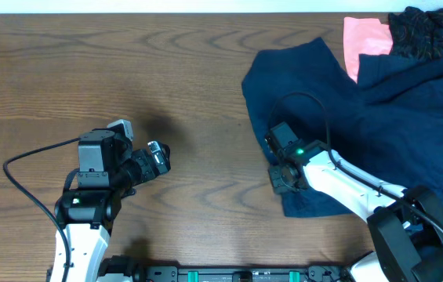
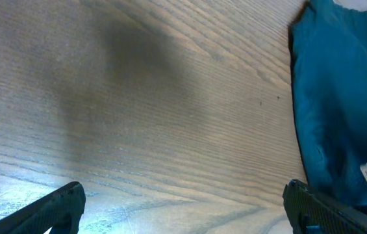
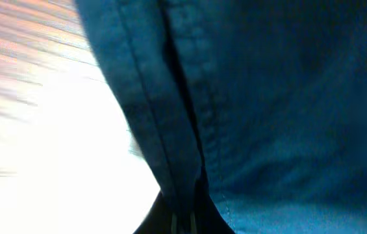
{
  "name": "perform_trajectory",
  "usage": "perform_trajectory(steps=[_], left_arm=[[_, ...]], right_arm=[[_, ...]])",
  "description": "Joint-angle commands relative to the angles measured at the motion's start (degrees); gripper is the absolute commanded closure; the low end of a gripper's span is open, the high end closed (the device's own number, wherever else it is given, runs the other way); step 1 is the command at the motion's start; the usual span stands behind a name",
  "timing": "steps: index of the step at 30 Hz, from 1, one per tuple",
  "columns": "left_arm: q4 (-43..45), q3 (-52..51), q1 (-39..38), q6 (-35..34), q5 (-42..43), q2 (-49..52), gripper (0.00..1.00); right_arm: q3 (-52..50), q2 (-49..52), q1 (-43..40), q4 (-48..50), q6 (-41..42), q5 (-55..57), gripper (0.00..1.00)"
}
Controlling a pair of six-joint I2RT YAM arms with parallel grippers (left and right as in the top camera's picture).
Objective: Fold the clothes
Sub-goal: 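Drag the navy shorts left onto the open table with the right gripper, then grasp the shorts' left edge with the left gripper and spread it leftward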
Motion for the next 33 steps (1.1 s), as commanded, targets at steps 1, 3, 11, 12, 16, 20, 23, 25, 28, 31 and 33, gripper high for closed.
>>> perform_trajectory(steps=[1, 3, 11, 12, 16, 20, 23, 25, 28, 31, 33], left_arm=[[-0.1, 1.1, -0.2, -0.3, 0.3, 0.1, 0.02], [-0.1, 1.1, -0.2, -0.3, 0.3, 0.1, 0.02], [-1.6, 1.1, -0.2, -0.3, 0.3, 0.1, 0.02], [-2.4, 1.1, -0.2, -0.3, 0.3, 0.1, 0.02], [-7.0, 1.0, -0.2, -0.3, 2.4, 0.4, 0.02], [-8.7, -0.4, -0.2, -0.6, 7.7, 1.6, 0.02], [-8.6, -2.0, -0.2, -2.8, 9.2, 3.8, 0.02], [-8.2, -3.0, -0.2, -3.3, 9.2, 5.9, 0.02], [-7.4, -3.9, -0.2, -3.3, 9.6, 9.4, 0.02], [-4.8, -4.7, -0.2, -3.3, 13.4, 13.3, 0.02], [-3.5, -4.8, -0.2, -3.3, 14.3, 16.2, 0.02]], right_arm=[[2.4, 1.2, 3.7, 3.3, -0.3, -16.2, 0.99], [5.2, 1.2, 6.3, 7.5, 0.2, -20.1, 0.99], [11.0, 1.2, 15.3, 28.4, 4.3, -12.5, 0.71], [11.0, 1.2, 15.4, 28.6, 4.3, -10.8, 0.52], [11.0, 0.9, 13.4, 22.8, 4.3, -4.3, 0.08], [11.0, -0.9, 9.0, 14.5, 4.3, 0.7, 0.01], [11.0, -3.7, 5.0, 9.0, 4.3, 4.4, 0.01], [11.0, -6.2, 2.3, 5.8, 4.3, 6.0, 0.01], [11.0, -10.1, -1.4, 1.9, 4.3, 6.5, 0.01], [11.0, -14.2, -5.2, -1.9, 4.3, 6.5, 0.01], [11.0, -16.7, -8.1, -4.0, 4.3, 6.5, 0.01]])
